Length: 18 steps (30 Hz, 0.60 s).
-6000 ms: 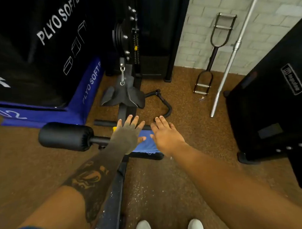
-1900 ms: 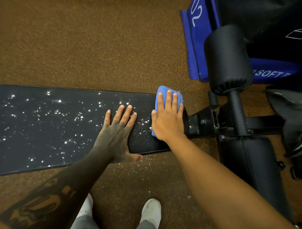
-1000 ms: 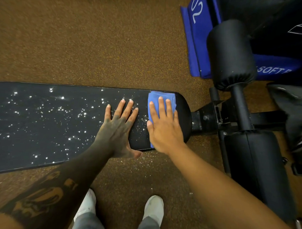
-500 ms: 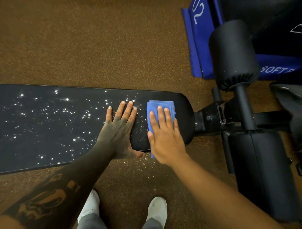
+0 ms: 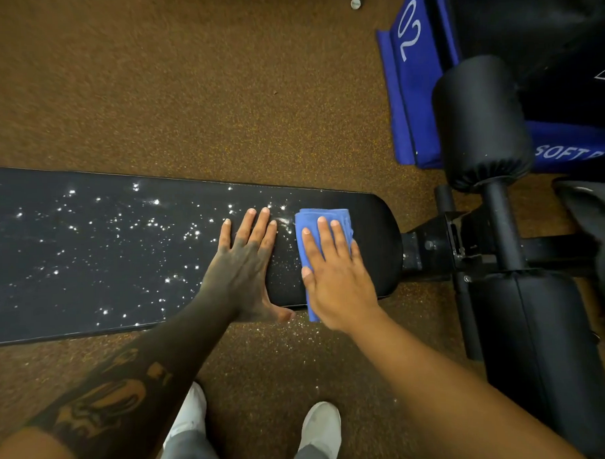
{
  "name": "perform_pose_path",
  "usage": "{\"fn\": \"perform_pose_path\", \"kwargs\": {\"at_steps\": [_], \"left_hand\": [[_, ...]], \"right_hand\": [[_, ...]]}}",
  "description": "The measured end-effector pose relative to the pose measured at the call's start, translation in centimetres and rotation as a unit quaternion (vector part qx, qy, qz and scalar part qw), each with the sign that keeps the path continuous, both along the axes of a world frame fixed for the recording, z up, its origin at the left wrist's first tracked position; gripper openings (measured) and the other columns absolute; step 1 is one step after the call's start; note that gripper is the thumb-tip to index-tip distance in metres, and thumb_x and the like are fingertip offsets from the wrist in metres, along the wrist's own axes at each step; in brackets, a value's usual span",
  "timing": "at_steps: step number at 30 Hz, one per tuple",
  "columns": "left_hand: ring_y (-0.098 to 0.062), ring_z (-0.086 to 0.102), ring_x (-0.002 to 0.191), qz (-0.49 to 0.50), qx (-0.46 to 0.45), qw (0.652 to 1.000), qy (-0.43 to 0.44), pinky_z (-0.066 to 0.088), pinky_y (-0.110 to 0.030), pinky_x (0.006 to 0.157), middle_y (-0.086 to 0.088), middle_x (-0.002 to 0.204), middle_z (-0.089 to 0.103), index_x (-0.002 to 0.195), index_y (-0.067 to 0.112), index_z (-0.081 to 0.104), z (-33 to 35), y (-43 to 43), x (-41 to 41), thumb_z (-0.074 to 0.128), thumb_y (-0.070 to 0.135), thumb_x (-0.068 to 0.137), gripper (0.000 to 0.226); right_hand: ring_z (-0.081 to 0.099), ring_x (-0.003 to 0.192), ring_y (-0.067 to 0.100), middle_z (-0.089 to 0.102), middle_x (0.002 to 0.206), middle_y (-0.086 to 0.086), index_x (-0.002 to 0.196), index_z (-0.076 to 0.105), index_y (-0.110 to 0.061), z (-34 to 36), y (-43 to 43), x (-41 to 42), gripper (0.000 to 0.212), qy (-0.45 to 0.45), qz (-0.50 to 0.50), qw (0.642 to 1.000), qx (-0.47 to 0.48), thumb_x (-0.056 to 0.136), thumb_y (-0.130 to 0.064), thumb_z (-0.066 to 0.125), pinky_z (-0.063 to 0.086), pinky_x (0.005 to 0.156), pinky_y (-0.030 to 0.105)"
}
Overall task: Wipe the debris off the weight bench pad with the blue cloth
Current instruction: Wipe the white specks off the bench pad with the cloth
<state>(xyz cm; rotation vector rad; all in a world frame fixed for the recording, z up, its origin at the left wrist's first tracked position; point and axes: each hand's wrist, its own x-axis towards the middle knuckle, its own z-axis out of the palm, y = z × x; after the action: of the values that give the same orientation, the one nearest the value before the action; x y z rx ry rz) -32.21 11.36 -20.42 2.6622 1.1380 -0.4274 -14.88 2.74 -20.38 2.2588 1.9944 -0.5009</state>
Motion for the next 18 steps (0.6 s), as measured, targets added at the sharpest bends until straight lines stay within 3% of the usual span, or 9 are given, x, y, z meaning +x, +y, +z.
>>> {"fn": "perform_pose_path", "kwargs": {"at_steps": [6, 11, 18], "left_hand": [[-0.033, -0.027, 0.151, -0.006, 0.004, 1.0, 0.017, -0.004, -0.06, 0.124, -0.014, 0.164, -0.029, 0.154, 0.007, -0.022, -0.2, 0.3, -1.1, 0.028, 0.109, 0.046, 0.156], [-0.034, -0.025, 0.152, -0.003, -0.003, 1.0, 0.016, -0.002, -0.063, 0.122, -0.013, 0.164, -0.028, 0.156, 0.013, -0.019, -0.1, 0.8, -1.7, 0.031, 0.108, 0.044, 0.155], [-0.033, -0.026, 0.152, -0.001, -0.011, 1.0, 0.014, -0.003, -0.062, 0.123, -0.013, 0.164, -0.028, 0.155, 0.011, -0.02, 0.0, 1.1, -2.4, 0.031, 0.109, 0.042, 0.159]], "right_hand": [[-0.015, 0.151, 0.031, -0.013, 0.165, 0.011, 0.157, -0.004, -0.019, -0.5, 5.1, -0.5, 0.063, -0.011, -0.09, 0.996, 0.014, 0.104, -0.039, 0.024, 0.004, 0.121, 0.054], [-0.02, 0.15, 0.027, -0.015, 0.165, 0.006, 0.157, -0.005, -0.023, 0.0, 1.5, -1.1, 0.064, -0.004, -0.012, 1.0, 0.01, 0.103, -0.042, 0.023, 0.002, 0.121, 0.052], [-0.017, 0.15, 0.031, -0.015, 0.164, 0.011, 0.157, -0.006, -0.022, -0.4, 5.6, -1.0, 0.063, -0.009, -0.094, 0.995, 0.011, 0.104, -0.041, 0.023, 0.004, 0.122, 0.053]]}}
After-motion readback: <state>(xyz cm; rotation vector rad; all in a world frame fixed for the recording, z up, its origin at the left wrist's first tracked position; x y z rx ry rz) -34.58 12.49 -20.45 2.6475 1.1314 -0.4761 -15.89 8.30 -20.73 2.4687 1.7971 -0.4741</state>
